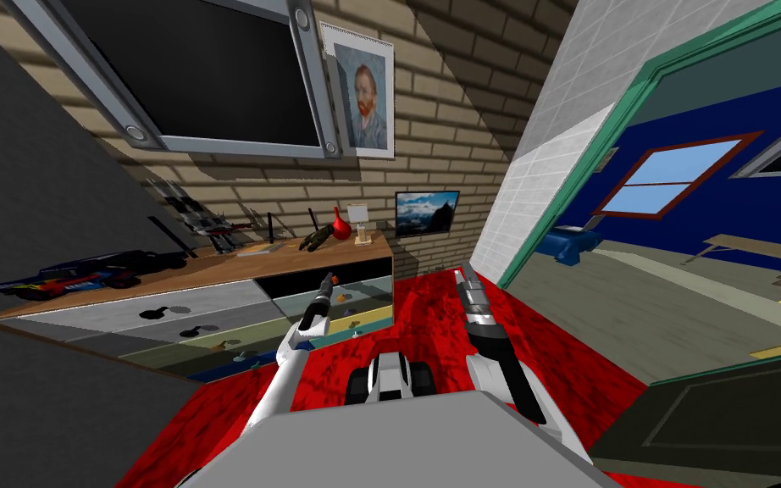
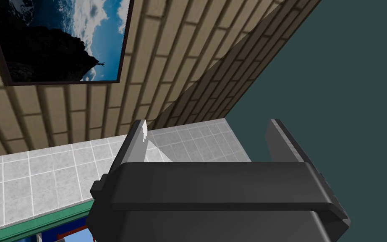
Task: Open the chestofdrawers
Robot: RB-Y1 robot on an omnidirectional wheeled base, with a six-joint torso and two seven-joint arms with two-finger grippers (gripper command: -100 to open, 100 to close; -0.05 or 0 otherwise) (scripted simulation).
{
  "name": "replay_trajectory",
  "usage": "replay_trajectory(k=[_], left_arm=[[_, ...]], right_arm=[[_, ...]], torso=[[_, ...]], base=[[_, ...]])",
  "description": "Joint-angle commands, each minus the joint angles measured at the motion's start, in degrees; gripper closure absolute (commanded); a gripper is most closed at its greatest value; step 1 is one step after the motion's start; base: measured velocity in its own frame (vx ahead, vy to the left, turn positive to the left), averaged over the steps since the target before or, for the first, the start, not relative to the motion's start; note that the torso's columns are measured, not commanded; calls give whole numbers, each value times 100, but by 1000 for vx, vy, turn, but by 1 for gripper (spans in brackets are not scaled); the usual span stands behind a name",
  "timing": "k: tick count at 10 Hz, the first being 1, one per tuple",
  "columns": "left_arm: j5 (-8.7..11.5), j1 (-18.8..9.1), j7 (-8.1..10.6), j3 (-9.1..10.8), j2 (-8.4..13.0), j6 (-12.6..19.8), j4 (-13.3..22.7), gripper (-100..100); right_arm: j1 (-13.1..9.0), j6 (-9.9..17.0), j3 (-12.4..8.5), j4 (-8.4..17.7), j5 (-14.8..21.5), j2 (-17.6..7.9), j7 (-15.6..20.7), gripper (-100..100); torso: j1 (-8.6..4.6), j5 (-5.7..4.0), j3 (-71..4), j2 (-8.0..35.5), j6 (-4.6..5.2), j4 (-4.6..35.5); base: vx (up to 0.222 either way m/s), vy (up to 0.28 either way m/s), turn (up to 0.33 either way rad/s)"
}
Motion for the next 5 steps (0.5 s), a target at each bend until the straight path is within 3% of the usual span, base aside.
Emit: replay_trajectory(k=[1, 2, 3, 5], left_arm=[[8, -337, -44, 221, 28, -33, 370, -100], [14, -255, -19, 163, 40, -39, 289, -100], [-5, -89, -20, 59, -11, 0, 83, 100], [-19, 159, 4, -103, -50, 32, -204, 100]], right_arm=[[0, 0, 0, 0, 0, 0, 0, 0], [0, 0, 0, 0, 0, 0, 0, 0], [1, 0, 0, 0, 0, 0, 0, 0], [2, 0, -1, 0, 0, 0, 0, 0]], torso=[[-1, 0, 4, 6, 1, 2], [-3, -1, 6, 9, 1, 3], [-3, -1, 3, 4, -1, 1], [-10, -7, 3, 4, 0, 8]], base=[[-42, 0, -84], [-17, 1, -17], [24, 0, 130], [58, 3, 107]])
